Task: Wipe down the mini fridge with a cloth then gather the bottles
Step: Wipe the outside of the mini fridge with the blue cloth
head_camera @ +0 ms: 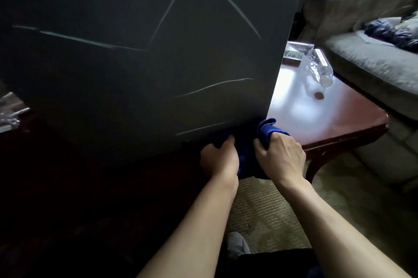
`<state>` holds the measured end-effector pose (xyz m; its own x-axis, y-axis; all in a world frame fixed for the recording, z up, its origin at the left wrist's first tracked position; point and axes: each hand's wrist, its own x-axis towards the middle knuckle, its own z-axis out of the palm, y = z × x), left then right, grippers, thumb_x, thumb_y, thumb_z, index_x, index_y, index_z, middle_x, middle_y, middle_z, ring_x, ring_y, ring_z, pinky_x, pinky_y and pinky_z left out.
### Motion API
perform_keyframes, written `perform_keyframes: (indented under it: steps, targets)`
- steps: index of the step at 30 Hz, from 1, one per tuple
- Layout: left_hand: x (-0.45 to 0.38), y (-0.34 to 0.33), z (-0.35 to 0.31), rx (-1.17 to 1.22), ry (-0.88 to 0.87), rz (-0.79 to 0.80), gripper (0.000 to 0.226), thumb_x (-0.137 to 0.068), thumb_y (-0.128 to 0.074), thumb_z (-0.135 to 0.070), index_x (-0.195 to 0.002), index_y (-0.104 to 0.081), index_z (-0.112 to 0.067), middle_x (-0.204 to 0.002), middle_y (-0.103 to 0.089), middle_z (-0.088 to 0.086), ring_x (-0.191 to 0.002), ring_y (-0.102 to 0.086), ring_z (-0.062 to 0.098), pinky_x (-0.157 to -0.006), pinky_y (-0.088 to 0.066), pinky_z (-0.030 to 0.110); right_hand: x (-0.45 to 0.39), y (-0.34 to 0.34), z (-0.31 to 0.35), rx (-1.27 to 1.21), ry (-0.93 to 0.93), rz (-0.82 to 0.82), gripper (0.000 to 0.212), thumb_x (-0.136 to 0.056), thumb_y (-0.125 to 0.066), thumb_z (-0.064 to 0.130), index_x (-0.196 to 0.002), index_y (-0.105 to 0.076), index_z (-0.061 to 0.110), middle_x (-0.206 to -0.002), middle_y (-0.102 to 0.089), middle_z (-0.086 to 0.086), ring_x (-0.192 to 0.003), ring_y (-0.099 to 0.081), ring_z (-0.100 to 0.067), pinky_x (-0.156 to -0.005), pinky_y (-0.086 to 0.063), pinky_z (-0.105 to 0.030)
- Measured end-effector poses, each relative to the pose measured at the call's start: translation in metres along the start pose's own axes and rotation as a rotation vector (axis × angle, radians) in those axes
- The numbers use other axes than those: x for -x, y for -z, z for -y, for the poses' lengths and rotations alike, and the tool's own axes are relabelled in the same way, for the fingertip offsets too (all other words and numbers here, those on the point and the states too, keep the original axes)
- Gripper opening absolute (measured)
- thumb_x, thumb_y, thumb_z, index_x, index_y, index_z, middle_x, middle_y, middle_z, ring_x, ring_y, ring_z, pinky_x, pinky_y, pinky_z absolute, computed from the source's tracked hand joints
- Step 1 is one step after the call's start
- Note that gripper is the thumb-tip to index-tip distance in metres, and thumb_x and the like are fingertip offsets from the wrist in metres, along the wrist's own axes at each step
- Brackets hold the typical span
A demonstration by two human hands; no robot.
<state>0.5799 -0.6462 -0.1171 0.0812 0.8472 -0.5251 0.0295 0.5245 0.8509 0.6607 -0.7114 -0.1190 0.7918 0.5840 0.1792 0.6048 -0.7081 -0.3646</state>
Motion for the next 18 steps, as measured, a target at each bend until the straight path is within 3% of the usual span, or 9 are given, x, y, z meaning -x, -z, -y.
perform_keyframes:
  steps: [2, 5, 9, 14, 18]
  targets:
    - [-0.003, 0.001, 0.004, -0.005, 0.008, -0.011, 0.054, -0.079, -0.075, -0.031, -0.123, -0.059, -0.003, -0.110, -0.068, 0.012, -0.083, -0.069, 0.023, -0.062, -0.059, 0.031, 0.000, -0.001, 0.004, -0.006, 0.012, -0.001, 0.039, -0.090, -0.051, 0.043, -0.088, -0.061, 0.005, -0.099, -0.066, -0.020, -0.093, -0.061, -0.042, -0.073, -0.045, -0.039]
    - [-0.006, 0.014, 0.005, 0.011, -0.002, -0.056, 0.054, -0.077, -0.076, -0.031, -0.123, -0.061, -0.006, -0.116, -0.067, 0.014, -0.096, -0.068, 0.029, -0.081, -0.058, 0.042, 0.007, -0.004, 0.012, -0.048, 0.035, -0.001, 0.038, -0.089, -0.053, 0.043, -0.084, -0.059, 0.005, -0.098, -0.067, -0.019, -0.092, -0.061, -0.042, -0.073, -0.044, -0.039]
    - [-0.007, 0.053, -0.003, 0.026, 0.025, -0.144, 0.060, -0.081, -0.074, -0.032, -0.133, -0.054, -0.011, -0.131, -0.058, 0.009, -0.116, -0.059, 0.029, -0.098, -0.049, 0.043, 0.021, -0.010, 0.042, -0.173, 0.176, 0.042, 0.035, -0.088, -0.057, 0.040, -0.073, -0.054, 0.009, -0.093, -0.068, -0.019, -0.088, -0.061, -0.042, -0.064, -0.036, -0.036]
    - [0.003, 0.056, 0.000, 0.025, -0.057, -0.203, 0.065, -0.086, -0.070, -0.033, -0.141, -0.044, -0.009, -0.141, -0.050, 0.011, -0.126, -0.051, 0.028, -0.099, -0.042, 0.033, 0.017, -0.009, 0.033, -0.168, 0.140, 0.134, 0.029, -0.092, -0.052, 0.040, -0.080, -0.046, 0.014, -0.103, -0.065, -0.016, -0.097, -0.059, -0.041, -0.072, -0.041, -0.038]
    - [0.007, 0.019, 0.000, -0.026, -0.056, -0.156, 0.055, -0.081, -0.074, -0.037, -0.124, -0.060, -0.006, -0.123, -0.064, 0.013, -0.108, -0.064, 0.029, -0.094, -0.053, 0.044, -0.003, -0.006, 0.010, -0.230, 0.000, 0.048, 0.031, -0.090, -0.054, 0.036, -0.096, -0.061, 0.006, -0.107, -0.065, -0.021, -0.100, -0.059, -0.043, -0.079, -0.045, -0.041]
